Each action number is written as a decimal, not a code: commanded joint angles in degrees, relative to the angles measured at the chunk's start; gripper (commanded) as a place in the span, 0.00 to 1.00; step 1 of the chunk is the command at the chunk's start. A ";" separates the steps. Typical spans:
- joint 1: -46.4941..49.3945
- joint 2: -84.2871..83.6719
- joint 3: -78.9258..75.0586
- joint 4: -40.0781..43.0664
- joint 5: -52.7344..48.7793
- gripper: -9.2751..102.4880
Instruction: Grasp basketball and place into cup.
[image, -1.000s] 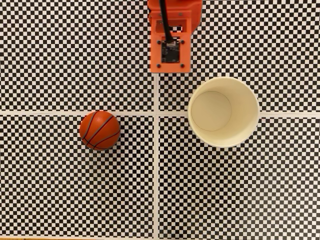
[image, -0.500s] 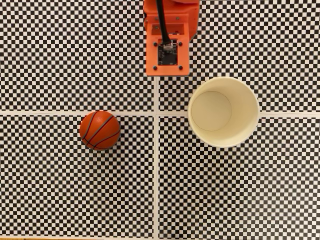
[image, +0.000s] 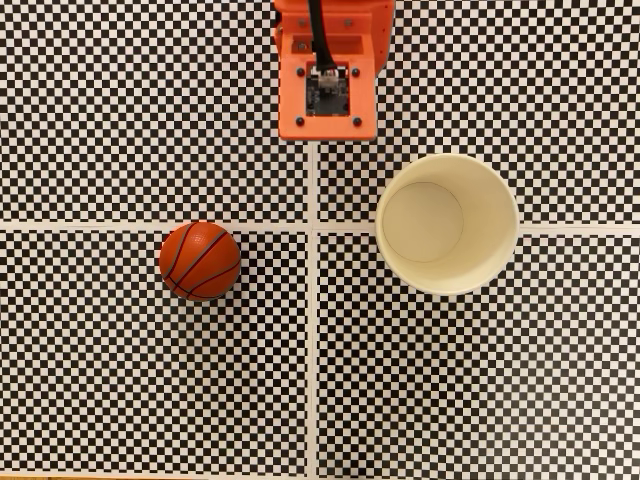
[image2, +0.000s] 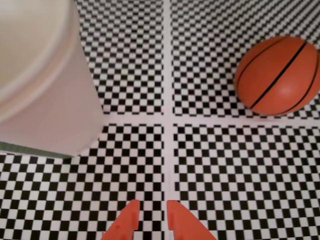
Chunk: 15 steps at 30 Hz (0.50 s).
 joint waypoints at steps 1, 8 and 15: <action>0.18 -3.25 -5.19 -2.02 0.18 0.08; 0.26 -15.73 -16.52 -3.34 1.23 0.08; 1.41 -36.21 -37.44 -2.72 5.36 0.08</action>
